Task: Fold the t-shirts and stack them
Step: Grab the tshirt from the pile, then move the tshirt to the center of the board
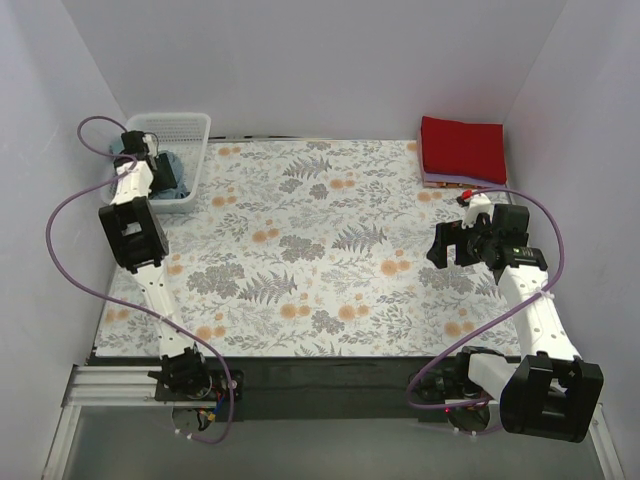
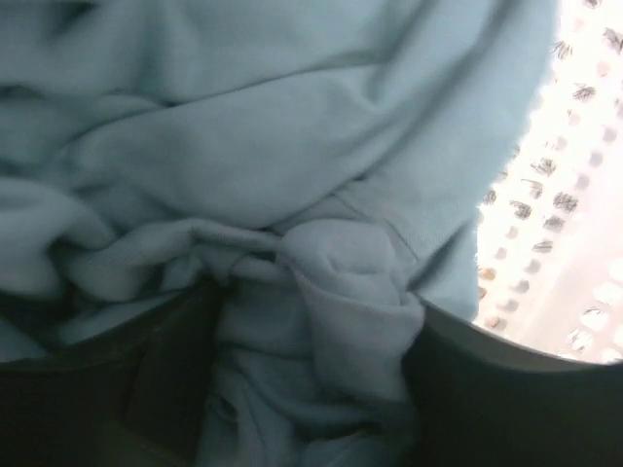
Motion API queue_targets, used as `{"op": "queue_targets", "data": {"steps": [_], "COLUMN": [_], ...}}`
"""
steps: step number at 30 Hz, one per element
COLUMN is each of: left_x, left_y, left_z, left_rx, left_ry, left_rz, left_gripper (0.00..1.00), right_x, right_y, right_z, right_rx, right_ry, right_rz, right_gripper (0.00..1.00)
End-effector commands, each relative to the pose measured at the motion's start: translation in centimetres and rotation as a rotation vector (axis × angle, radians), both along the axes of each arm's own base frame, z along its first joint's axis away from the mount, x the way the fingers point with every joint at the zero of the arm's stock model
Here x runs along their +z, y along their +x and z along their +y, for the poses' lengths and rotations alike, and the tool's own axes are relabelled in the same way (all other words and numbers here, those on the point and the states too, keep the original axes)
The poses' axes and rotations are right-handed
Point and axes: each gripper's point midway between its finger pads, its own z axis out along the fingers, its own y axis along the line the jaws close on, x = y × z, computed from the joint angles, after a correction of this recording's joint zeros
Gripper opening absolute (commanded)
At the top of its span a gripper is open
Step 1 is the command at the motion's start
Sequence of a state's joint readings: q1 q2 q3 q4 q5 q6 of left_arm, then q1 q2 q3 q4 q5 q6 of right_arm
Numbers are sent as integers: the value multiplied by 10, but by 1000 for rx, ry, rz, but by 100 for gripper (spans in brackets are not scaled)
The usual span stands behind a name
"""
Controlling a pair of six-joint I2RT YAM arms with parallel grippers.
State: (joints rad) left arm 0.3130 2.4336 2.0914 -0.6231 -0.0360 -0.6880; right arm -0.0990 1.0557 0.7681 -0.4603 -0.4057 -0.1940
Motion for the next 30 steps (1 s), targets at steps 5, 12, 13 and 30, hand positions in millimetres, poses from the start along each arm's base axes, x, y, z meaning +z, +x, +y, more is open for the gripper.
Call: {"op": "queue_targets", "data": {"steps": [5,12,13,30], "left_x": [38,235,257,471], "left_y": [18,30,28,-115], "left_z": [-39,-61,-72,-352], "left_rx": [-156,-322,-375,-974], "left_ry": [-193,-96,-117,-401], "left_rz": [-89,-536,-589,-973], "left_gripper": [0,0,0,0], "right_x": [8,12,13,26], "right_y": [9,7,7,-3], "right_z": [2,6,7,9], "right_rx": [20,35,37,54], "right_ry": [19,33,35,48], "right_rz": [-29,-44,-46,-120], "right_gripper": [97,97,97,98]}}
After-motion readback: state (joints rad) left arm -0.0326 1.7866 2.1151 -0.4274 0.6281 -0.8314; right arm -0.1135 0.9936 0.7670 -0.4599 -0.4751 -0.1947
